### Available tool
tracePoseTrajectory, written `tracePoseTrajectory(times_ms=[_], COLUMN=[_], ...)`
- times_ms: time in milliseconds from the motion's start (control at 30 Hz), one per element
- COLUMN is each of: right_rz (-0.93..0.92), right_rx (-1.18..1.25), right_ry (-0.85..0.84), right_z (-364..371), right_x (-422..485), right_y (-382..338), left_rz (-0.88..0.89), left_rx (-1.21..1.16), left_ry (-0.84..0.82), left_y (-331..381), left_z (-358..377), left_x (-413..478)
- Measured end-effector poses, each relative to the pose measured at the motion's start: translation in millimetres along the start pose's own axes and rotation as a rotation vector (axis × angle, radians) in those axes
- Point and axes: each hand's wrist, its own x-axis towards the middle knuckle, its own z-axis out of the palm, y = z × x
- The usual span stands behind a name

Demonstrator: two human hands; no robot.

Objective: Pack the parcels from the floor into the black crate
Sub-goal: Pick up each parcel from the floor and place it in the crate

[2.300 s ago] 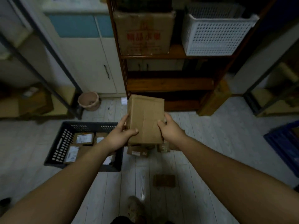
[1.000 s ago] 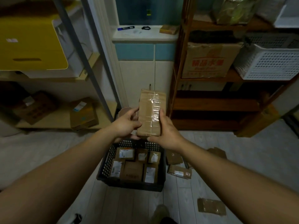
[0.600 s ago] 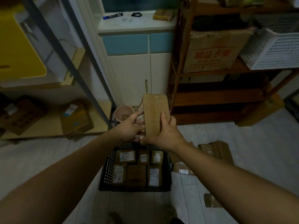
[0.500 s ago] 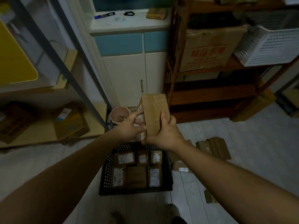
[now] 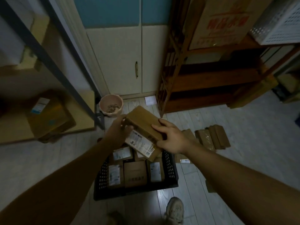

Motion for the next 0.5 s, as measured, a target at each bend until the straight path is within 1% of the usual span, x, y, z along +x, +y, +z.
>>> tracePoseTrajectory(times_ms=[67,133,200,300,400,500], right_rz=[-0.004,-0.003,0.008,0.060,0.128,0.177], right_rx=[-0.002,0.010,0.044,0.050,0.023,-0.016], right_ry=[0.039,0.085,0.144,0.205,0.255,0.293], right_z=[31,67,103,154,194,219], right_x=[24,48,70,101,127,152], right_y=[32,67,103,153,197,232], left_rz=[-0.093,-0.193,-0.281,-0.366,-0.389,-0.418], left_rx=[-0.038,-0.082,-0.099,-0.107,-0.102,-0.149], left_ry=[0.104,0.150,0.121,0.063,-0.008,-0.087], left_y=[-41,-88,-133,-193,-239,-277], left_z=[29,59,89,133,168,191], left_x=[12,25,36,47,59,77])
